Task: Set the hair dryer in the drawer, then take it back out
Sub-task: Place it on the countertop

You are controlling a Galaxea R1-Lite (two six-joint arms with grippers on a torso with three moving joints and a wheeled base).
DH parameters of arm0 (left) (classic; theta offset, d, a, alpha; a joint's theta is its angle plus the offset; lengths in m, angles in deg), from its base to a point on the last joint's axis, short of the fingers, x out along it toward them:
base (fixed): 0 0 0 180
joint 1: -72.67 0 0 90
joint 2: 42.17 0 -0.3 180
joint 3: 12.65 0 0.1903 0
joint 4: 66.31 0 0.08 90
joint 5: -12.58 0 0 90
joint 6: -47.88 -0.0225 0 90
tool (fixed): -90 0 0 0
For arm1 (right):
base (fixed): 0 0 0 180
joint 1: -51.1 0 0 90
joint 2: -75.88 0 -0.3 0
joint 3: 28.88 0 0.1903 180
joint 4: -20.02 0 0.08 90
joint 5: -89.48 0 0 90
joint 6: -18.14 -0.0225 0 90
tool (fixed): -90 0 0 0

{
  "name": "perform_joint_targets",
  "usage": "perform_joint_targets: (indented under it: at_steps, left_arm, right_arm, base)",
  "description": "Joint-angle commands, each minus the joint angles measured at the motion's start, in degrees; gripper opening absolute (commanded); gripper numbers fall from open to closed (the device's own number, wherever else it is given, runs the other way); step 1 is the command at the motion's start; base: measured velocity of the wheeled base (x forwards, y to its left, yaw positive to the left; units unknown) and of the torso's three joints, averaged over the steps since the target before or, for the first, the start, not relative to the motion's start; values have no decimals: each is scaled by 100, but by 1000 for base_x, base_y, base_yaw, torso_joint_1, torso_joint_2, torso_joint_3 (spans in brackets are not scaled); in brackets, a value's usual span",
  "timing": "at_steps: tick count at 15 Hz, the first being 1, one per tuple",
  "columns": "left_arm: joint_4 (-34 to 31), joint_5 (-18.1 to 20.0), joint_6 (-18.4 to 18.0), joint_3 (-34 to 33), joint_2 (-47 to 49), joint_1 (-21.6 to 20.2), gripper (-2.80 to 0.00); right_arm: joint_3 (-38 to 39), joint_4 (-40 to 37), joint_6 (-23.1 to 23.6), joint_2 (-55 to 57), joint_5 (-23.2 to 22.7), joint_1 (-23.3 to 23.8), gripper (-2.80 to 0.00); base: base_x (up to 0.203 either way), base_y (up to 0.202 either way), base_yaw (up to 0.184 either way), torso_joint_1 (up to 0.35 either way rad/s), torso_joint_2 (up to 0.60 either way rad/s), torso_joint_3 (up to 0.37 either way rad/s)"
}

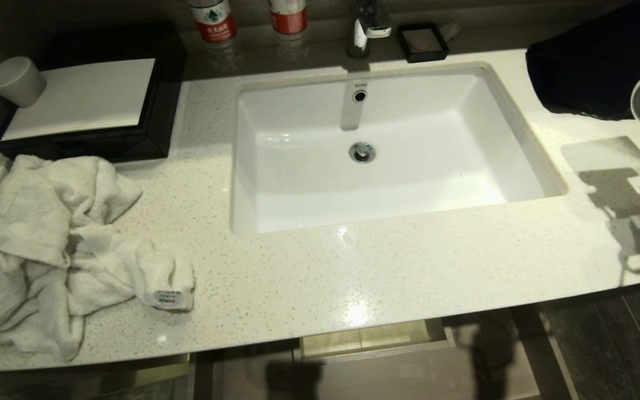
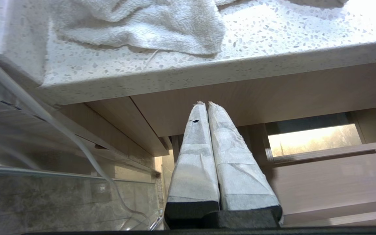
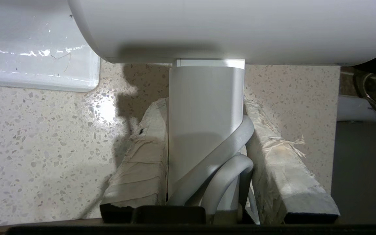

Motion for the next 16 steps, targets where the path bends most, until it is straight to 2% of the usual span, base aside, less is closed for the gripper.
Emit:
perform_joint_targets:
  at_steps: [1,3,7,13,14,16]
  left_arm:
    - [2,0,0,4,-9,0,-280]
    - [-3,0,0,-1,-4,0,-280]
    - [2,0,0,-5,-4,0,-280]
    - [2,0,0,-1,-5,0,-280]
    - [-2,0,0,3,-4,0,-280]
    - [2,0,0,4,0,0,-280]
  right_arm:
    - [-383,-172,13,628,-15,1,-280]
    - [-633,-293,17,859,-25,-3,-280]
    - [-1608,-419,40,1849,-40,-51,-280]
    - [-1745,-421,193,2251,-55,-55,-280]
    - [-1787,-430,386,2326,-126,-54,0]
    - [-1734,-412,505,2332,-432,-52,0]
  base:
    - [0,0,0,0,0,0]
    - [0,0,0,0,0,0]
    - [0,0,0,0,0,0]
    - [0,0,0,0,0,0]
    - [0,0,0,0,0,0]
    - [0,0,0,0,0,0]
